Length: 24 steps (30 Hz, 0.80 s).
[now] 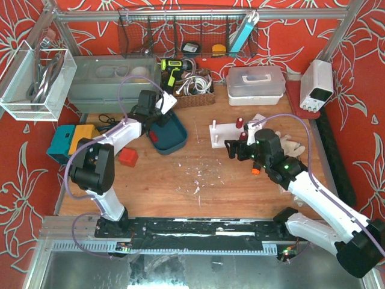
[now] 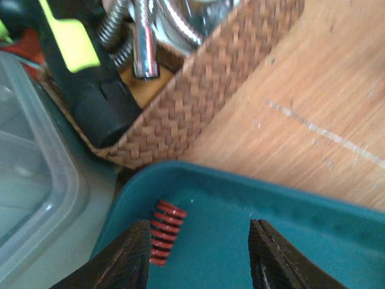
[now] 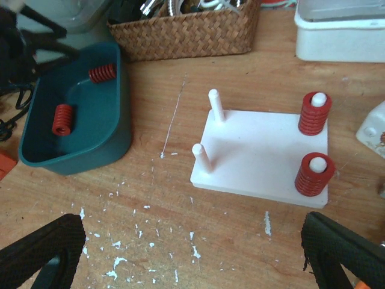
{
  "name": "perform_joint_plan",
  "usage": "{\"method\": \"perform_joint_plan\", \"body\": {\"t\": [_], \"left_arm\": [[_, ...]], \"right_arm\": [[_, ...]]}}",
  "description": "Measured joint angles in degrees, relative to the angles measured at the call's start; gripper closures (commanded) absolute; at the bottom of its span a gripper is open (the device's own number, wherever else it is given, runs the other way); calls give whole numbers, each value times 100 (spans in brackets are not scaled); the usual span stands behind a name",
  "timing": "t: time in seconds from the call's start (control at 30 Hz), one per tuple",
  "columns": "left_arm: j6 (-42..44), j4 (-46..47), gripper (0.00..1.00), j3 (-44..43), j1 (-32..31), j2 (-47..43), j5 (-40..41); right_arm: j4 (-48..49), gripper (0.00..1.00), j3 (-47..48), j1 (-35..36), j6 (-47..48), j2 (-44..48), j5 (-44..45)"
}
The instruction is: Install the large spring
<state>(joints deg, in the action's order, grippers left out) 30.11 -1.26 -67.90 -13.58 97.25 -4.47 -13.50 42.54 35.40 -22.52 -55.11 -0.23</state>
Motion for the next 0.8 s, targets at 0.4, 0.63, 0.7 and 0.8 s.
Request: {"method": "perform_joint_plan", "body": {"t": [0.4,0.63,0.7,0.8], "left_arm": [[1670,142,54,-42,378,949,166],[2048,234,53,-442,380,1467,673],[2098,227,52,-507,385,1556,750],[2138,219,52,-588,389,1674,835]], "right_arm": [[157,1,-181,0,2,374,319],[157,1,-186,0,2,341,321],[157,1,-186,0,2,339,328],[157,1,-186,0,2,337,343]]}}
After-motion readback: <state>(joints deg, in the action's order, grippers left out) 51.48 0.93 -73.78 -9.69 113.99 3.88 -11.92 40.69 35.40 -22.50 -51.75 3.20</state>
